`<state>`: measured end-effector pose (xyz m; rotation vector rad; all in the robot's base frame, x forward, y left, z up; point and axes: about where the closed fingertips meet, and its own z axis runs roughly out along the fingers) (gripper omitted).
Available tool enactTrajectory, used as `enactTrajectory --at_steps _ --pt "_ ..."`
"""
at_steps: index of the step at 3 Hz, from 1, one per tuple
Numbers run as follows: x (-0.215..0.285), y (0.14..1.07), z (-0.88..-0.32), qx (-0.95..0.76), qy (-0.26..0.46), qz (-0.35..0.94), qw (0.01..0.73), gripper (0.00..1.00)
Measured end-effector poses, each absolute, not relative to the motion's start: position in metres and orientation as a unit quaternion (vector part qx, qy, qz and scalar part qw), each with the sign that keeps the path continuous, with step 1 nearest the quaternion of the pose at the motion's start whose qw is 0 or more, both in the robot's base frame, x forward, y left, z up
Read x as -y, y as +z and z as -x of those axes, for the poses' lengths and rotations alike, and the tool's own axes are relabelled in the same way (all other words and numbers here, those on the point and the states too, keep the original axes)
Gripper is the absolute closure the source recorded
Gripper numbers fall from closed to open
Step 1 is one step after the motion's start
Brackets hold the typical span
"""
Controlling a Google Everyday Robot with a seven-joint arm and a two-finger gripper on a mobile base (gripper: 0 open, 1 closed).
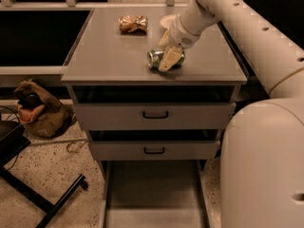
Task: Place green can into bottom drawer
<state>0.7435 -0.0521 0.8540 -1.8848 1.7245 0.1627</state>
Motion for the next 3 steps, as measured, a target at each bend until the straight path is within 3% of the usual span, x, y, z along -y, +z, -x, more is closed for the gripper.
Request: enactTrajectory --at_steps 2,3 --pt "0.046 0.854 -0.734 -0.640 0.066 0.705 0.296 0.88" --pt "0.044 0.874 -0.704 -0.644 0.065 0.689 0.327 1.00"
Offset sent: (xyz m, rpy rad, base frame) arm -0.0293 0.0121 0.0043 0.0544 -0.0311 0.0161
